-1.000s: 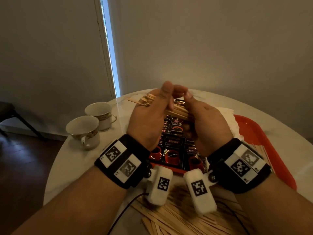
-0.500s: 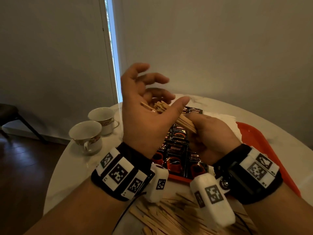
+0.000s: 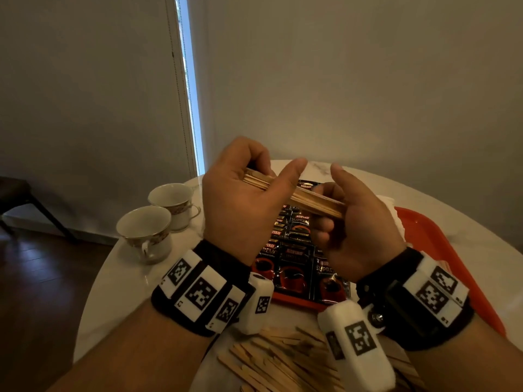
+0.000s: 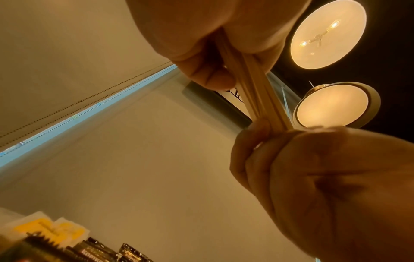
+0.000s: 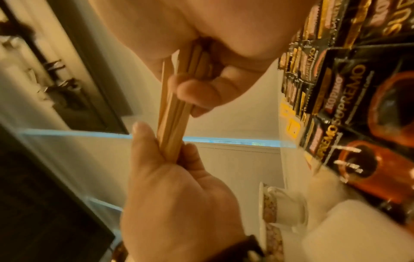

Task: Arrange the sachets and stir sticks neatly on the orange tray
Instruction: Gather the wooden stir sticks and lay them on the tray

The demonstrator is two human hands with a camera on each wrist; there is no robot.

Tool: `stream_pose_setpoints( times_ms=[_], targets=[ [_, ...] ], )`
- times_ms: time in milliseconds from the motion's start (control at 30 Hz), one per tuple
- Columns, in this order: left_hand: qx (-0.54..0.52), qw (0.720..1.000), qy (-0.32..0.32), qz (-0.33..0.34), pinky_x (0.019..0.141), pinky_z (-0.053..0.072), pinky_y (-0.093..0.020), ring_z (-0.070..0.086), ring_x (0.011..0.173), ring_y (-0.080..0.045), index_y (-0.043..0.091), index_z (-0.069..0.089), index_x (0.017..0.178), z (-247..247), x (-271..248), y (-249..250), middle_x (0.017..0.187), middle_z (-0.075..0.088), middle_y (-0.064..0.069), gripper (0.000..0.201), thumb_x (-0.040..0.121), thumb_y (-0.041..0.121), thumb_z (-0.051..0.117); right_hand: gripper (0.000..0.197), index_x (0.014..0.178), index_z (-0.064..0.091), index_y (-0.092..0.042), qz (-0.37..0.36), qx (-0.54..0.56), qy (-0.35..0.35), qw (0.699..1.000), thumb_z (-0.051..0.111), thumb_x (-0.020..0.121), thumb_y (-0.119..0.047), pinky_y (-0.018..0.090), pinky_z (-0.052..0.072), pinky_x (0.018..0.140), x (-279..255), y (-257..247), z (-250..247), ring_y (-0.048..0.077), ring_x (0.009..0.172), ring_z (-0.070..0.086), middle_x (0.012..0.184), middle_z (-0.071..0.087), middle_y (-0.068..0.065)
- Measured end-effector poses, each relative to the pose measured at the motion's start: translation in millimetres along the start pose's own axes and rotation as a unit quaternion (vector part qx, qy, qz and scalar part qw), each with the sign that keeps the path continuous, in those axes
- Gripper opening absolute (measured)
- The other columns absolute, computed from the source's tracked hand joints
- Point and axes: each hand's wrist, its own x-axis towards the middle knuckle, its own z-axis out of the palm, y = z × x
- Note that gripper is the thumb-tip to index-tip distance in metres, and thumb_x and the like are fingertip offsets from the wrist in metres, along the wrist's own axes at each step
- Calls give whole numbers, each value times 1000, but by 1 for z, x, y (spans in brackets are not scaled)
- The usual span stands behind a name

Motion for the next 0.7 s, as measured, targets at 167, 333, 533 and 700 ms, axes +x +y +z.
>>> stream_pose_setpoints(
  times_ms=[167, 333, 533, 700],
  targets=[
    [0, 1000, 2, -5, 58, 54, -34, 59, 59, -18, 22, 48, 78, 1, -1, -3, 66, 53, 2, 37, 86, 23, 84, 43, 88, 59, -15, -25, -90, -25, 995, 52, 98, -56, 24, 25, 42, -1, 5, 1, 13, 45, 30, 63, 49, 2],
    [36, 999, -2, -3, 56, 52, -32, 59, 61, -17, 17, 55, 76, 2, -1, -10, 68, 56, 0, 29, 90, 22, 80, 39, 92, 60, -12, -28, -79, -47, 995, 53, 101, -49, 23, 23, 39, 1, 5, 0, 11, 43, 31, 63, 51, 2],
    [-4, 1000, -16, 9, 58, 58, -33, 68, 67, -20, 21, 61, 83, 1, -2, -3, 75, 66, 1, 20, 92, 30, 77, 25, 84, 60, -10, -76, -115, -9, 990, 62, 99, -30, 20, 32, 38, 5, 4, -2, 10, 45, 42, 64, 55, 4],
    [-11, 998, -53, 33, 73, 61, -33, 72, 87, -17, 24, 68, 108, -1, 0, -2, 94, 72, 7, 10, 98, 22, 70, 16, 96, 61, -6, -64, -103, -22, 992, 61, 99, -22, 21, 27, 38, 7, 2, -6, 10, 43, 37, 68, 50, 7]
  ],
)
